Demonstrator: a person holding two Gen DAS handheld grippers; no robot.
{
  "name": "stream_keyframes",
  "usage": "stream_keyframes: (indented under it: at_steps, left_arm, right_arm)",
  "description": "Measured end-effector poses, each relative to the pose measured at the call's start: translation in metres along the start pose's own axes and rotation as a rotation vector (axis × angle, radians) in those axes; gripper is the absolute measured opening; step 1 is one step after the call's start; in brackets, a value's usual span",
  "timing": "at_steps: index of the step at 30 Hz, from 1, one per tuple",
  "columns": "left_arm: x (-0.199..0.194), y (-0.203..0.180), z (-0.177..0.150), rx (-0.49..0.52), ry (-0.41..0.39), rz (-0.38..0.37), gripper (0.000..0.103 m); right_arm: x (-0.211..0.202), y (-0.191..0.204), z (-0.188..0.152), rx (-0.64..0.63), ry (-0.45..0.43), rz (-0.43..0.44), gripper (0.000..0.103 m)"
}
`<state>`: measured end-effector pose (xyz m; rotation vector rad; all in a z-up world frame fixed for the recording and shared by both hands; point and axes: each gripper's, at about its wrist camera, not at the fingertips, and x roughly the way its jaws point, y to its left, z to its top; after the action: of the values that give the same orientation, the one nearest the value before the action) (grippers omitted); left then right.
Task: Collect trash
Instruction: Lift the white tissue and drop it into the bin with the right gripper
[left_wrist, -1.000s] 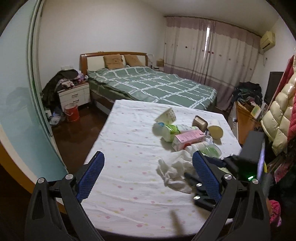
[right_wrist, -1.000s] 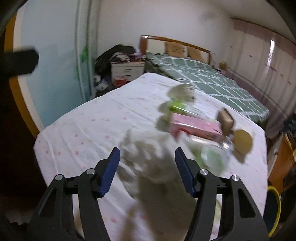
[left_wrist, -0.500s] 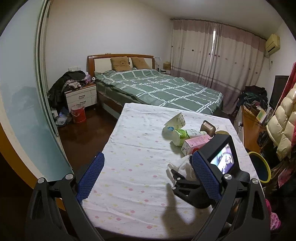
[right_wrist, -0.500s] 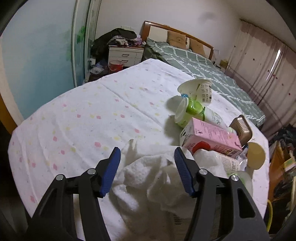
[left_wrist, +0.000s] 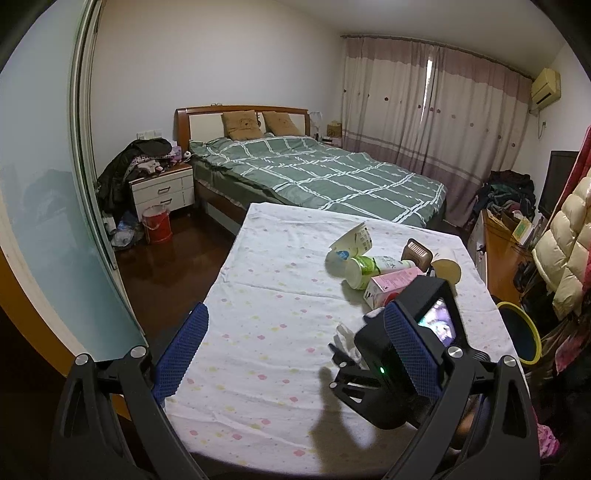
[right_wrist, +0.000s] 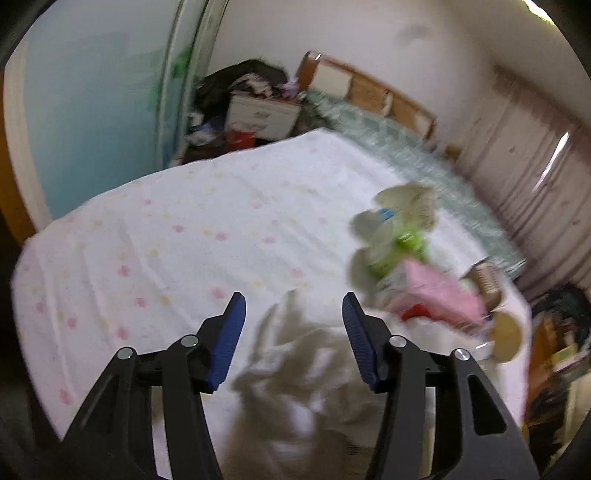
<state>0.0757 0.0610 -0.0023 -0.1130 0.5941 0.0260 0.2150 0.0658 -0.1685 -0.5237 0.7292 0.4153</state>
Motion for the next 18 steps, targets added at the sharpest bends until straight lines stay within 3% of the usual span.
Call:
stream_keyframes:
  at_steps: [2,5,8,10,13,16,18]
  left_arm:
    - [-0.001,0.000,-0.001,0.001,0.000,0.000,0.095]
    - [-0.001,0.000,-0.001,0.001,-0.002,-0.002,0.095]
    - [0.001,-0.001,-0.001,0.002,0.000,-0.005,0.095]
    - [0.002,-0.002,-0.002,0.004,0.005,-0.005,0.095]
    - [0.003,-0.003,-0.002,0.005,0.007,-0.007,0.095]
    - [0.002,-0.003,-0.002,0.005,0.007,-0.005,0.095]
    - [0.002,-0.004,-0.002,0.001,0.006,-0.009,0.095]
  right_arm:
    - [0.004,-0.004,0.000,0.010,0.011,-0.047,0.055]
    - [0.002,-0.008,0.002,0.031,0.018,-0.023,0.055]
    - [-0.007,0.011,0.002,-0.062,-0.041,-0.072,0.053]
    - [-0.005,0.021,0.000,-0.119,-0.048,-0.055,0.052]
    - [0.018,0.007,-0.002,-0.014,0.063,0.020,0.052]
    - [0.021,-0.008,-0.002,0.058,0.076,0.004,0.053]
    - [0.024,-0.015,-0.003,0.104,0.091,0.050,0.050]
